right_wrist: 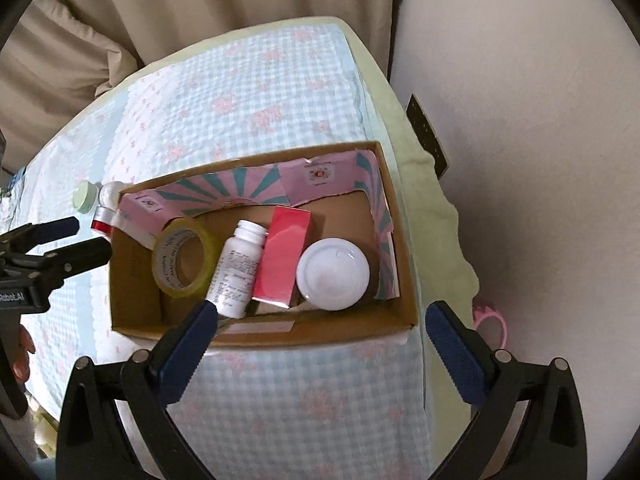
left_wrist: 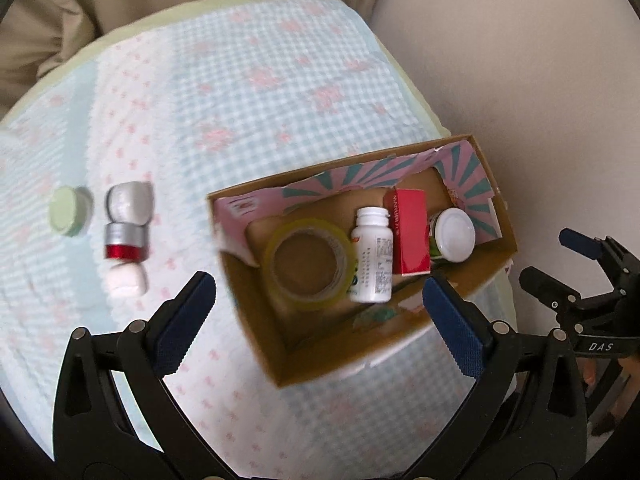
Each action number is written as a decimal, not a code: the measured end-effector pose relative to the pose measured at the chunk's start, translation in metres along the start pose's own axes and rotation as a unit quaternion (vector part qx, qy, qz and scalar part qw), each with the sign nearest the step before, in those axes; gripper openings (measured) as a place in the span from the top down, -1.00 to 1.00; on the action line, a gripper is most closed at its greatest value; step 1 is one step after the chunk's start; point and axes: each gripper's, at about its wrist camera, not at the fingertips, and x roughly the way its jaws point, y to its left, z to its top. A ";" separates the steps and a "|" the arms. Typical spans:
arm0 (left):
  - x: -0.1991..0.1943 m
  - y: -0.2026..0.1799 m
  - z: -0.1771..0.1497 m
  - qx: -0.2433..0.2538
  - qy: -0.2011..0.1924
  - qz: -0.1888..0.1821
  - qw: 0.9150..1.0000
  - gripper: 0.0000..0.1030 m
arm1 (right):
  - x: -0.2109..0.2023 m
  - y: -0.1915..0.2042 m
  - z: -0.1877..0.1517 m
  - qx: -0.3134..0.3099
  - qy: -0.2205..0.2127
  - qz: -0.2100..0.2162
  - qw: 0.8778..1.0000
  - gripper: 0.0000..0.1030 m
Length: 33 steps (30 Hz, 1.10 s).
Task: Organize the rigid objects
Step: 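Open both tools to release the jar and pill bottle, lift away, then move both tools toward the remaining jars on the bed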
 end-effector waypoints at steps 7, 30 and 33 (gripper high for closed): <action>-0.058 0.029 -0.026 -0.013 -0.033 0.007 0.999 -1.00 | -0.045 0.032 -0.009 -0.008 -0.022 0.002 1.000 -1.00; -0.216 0.186 -0.112 -0.011 -0.127 0.067 0.990 -1.00 | -0.128 0.207 -0.028 0.015 -0.082 0.000 0.997 -1.00; -0.221 0.213 -0.117 -0.010 -0.131 0.077 0.988 -1.00 | -0.127 0.234 -0.027 0.031 -0.082 0.008 0.996 -1.00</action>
